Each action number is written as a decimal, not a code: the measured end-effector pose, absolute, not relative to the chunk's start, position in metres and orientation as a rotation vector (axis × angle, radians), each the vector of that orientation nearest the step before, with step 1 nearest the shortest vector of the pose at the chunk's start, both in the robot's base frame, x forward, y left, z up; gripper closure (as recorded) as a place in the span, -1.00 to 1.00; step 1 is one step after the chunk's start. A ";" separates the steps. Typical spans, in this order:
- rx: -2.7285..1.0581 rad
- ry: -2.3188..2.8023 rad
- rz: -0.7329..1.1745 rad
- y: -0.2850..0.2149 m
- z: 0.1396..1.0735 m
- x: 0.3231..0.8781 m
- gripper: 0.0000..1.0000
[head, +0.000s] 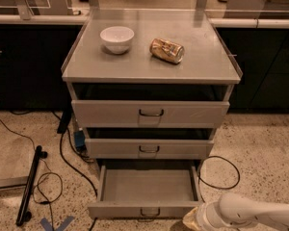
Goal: Close bottom drawer
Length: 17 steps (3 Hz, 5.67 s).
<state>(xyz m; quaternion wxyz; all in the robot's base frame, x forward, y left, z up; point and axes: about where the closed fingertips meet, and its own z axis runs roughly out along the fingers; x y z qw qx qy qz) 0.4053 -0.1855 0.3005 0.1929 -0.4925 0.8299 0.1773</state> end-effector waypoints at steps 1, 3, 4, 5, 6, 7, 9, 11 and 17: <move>-1.382 2.329 0.498 -0.185 0.300 0.405 1.00; -1.368 2.364 0.447 -0.182 0.247 0.417 1.00; -1.303 2.367 0.436 -0.186 0.212 0.426 1.00; -1.216 2.328 0.447 -0.194 0.188 0.441 1.00; -1.144 2.286 0.432 -0.206 0.181 0.460 1.00; -1.133 2.281 0.422 -0.210 0.181 0.465 0.67; -1.133 2.281 0.423 -0.210 0.181 0.465 -0.28; -1.157 2.273 0.408 -0.205 0.175 0.472 -1.00; -1.339 2.116 0.226 -0.137 0.173 0.609 -0.84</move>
Offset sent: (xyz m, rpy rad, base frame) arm 0.0068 0.0094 -0.0448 -0.0462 0.0184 -0.0085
